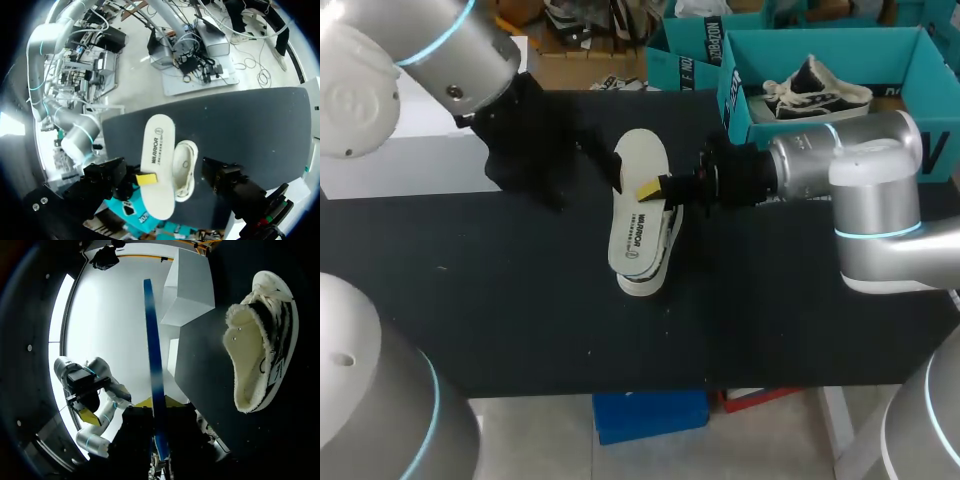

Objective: Take the shoe out of the shoebox, open the shoe tongue, remove and reinsert the insole, then place the shoe into the shoebox

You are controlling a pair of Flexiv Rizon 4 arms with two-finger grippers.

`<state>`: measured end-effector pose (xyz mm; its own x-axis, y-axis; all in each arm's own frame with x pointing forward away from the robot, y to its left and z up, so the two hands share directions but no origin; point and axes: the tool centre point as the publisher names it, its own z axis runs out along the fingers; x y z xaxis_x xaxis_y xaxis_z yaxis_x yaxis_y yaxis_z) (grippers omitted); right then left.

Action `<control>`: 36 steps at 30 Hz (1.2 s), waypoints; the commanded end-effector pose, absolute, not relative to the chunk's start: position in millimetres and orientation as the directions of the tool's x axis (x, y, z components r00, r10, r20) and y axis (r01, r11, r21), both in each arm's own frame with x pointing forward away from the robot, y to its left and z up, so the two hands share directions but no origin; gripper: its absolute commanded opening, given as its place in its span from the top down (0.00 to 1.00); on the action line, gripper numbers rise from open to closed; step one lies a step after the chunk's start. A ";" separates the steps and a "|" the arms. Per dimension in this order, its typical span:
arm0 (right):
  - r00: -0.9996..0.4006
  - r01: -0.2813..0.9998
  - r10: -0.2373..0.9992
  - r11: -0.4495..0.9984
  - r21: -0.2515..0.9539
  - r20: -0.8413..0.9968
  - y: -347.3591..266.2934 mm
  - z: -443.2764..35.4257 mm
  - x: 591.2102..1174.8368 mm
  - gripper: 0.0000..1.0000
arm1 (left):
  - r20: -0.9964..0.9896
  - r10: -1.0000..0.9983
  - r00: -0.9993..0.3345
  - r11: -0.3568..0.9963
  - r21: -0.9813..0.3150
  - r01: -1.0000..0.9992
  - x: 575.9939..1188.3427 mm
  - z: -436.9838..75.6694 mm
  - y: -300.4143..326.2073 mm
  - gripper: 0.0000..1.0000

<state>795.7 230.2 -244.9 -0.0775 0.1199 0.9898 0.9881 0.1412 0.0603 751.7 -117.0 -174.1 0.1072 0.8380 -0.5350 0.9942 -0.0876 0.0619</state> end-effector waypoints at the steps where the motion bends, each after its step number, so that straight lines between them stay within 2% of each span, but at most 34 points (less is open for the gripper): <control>1: -0.078 0.988 0.121 0.139 0.061 0.990 231.6 -245.4 795.4 1.00 | -0.847 0.526 0.080 -0.076 0.047 0.996 748.2 -188.2 -100.3 0.00; 8: -0.078 0.988 0.121 0.139 0.061 0.990 231.6 -245.4 795.4 1.00 | -0.919 0.392 0.036 -0.059 0.014 0.998 761.6 -188.8 -92.1 0.00; 32: -0.078 0.988 0.121 0.139 0.061 0.990 231.6 -245.4 795.4 1.00 | -0.911 0.409 0.050 -0.050 0.032 0.998 759.3 -187.1 -105.9 0.00; 36: -0.078 0.988 0.121 0.139 0.061 0.990 231.6 -245.4 795.4 1.00 | -0.942 0.323 0.086 -0.036 0.078 0.996 756.3 -194.4 -107.2 0.00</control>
